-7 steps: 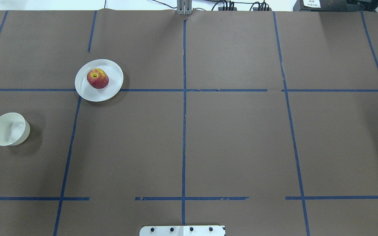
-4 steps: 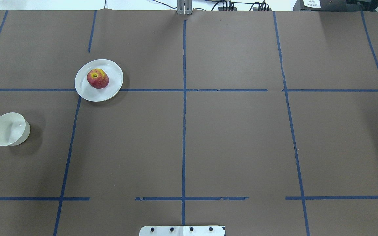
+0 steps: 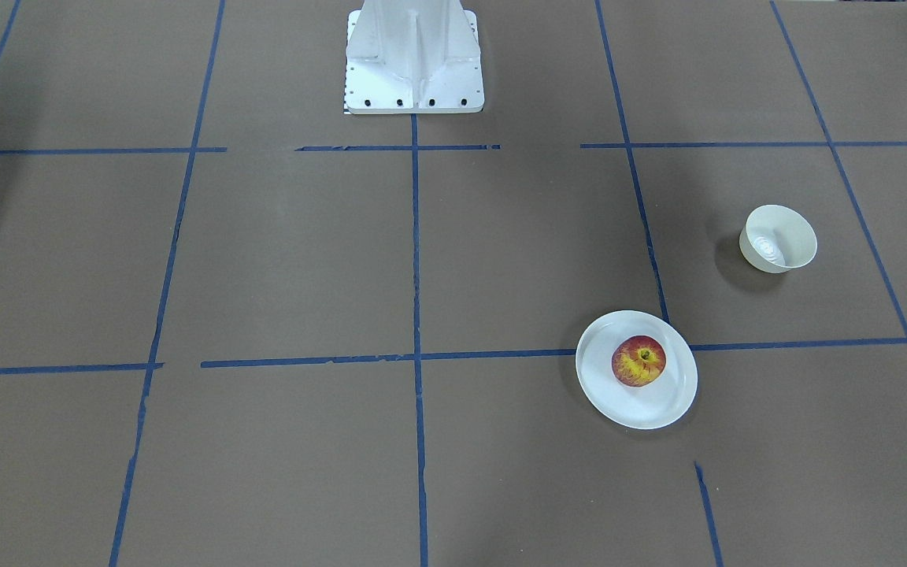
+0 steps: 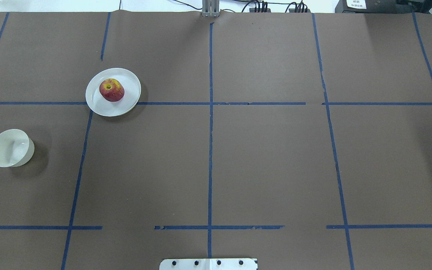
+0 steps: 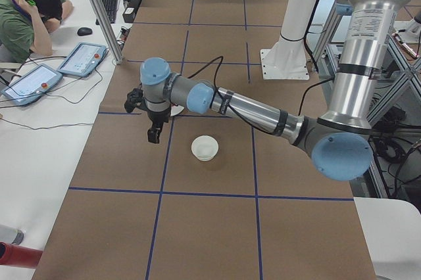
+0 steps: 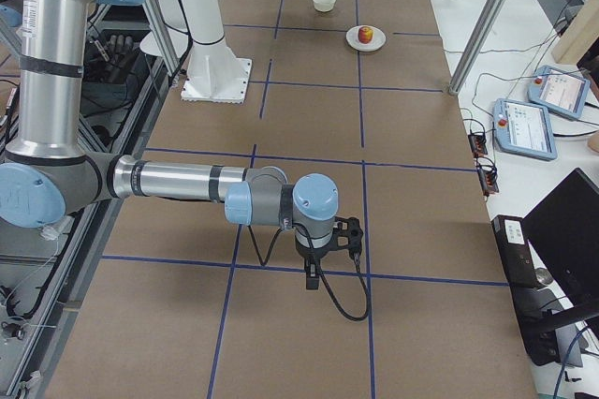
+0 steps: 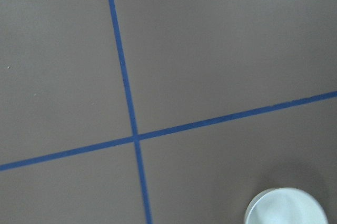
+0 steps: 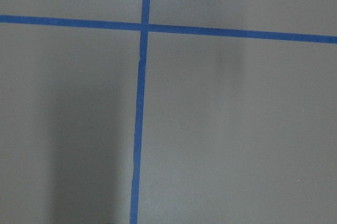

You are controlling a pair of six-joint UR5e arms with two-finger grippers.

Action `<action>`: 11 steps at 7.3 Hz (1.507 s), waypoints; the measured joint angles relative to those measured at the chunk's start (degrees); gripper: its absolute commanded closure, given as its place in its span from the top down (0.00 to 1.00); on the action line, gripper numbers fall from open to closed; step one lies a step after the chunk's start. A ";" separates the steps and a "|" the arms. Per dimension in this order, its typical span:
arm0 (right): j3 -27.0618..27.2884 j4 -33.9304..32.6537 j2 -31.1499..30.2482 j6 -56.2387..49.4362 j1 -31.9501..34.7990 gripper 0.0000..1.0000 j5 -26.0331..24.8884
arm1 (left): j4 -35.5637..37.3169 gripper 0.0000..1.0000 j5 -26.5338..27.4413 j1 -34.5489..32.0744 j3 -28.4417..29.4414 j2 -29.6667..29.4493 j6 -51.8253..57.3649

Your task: Move apple from plate to bowl

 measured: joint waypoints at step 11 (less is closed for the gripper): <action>0.00 0.04 -0.01 0.00 0.00 1.00 0.00 | -18.39 1.00 16.41 26.77 23.89 -22.57 -45.44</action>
